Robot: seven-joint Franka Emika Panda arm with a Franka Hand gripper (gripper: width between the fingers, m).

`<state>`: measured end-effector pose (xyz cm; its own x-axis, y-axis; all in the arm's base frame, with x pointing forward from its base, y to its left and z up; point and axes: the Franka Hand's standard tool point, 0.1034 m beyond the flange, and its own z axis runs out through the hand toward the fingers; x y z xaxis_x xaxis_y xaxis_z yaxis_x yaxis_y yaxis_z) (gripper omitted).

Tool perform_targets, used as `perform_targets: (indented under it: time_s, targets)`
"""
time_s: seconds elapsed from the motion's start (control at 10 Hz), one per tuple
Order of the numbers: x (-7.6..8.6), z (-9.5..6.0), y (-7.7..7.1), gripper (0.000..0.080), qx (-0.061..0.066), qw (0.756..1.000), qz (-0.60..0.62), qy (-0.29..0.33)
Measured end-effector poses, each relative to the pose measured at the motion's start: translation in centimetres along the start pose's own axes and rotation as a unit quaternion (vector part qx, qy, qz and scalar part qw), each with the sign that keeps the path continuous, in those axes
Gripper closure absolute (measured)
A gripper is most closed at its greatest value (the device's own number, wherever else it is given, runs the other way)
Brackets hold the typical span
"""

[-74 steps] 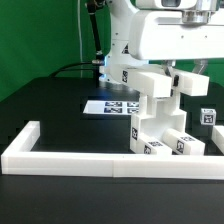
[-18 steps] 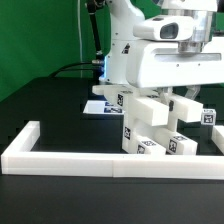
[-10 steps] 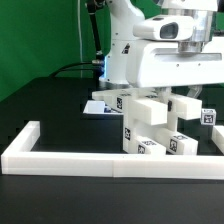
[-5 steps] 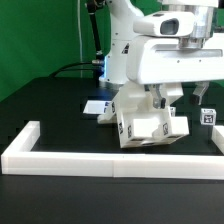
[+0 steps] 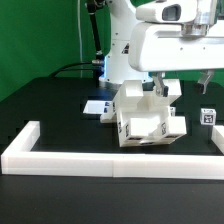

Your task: Assemble chair

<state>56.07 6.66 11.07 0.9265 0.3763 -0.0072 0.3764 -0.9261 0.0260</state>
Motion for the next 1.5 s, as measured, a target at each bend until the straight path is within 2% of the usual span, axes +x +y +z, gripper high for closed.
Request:
perform_targets:
  time_s: [0.2, 0.4, 0.9, 1.1, 1.2, 1.4, 1.5]
  targets:
    - [-0.1, -1.3, -0.1, 0.0151, 0.003, 1.000, 0.008, 0.000]
    - [-0.6, -2.7, -1.0, 0.0151, 0.005, 1.000, 0.027, 0.007]
    - [-0.8, -2.9, -1.5, 0.0151, 0.007, 0.999, 0.051, 0.005]
    - [-2.1, -4.4, -3.7, 0.0151, 0.013, 0.994, 0.112, 0.006]
    - [-2.7, -4.1, -3.8, 0.0151, 0.012, 0.995, 0.102, 0.010]
    - [-3.1, -3.0, -2.7, 0.0151, 0.010, 0.996, 0.093, 0.008]
    - [-3.1, -2.7, -2.7, 0.0151, 0.009, 0.996, 0.093, 0.006]
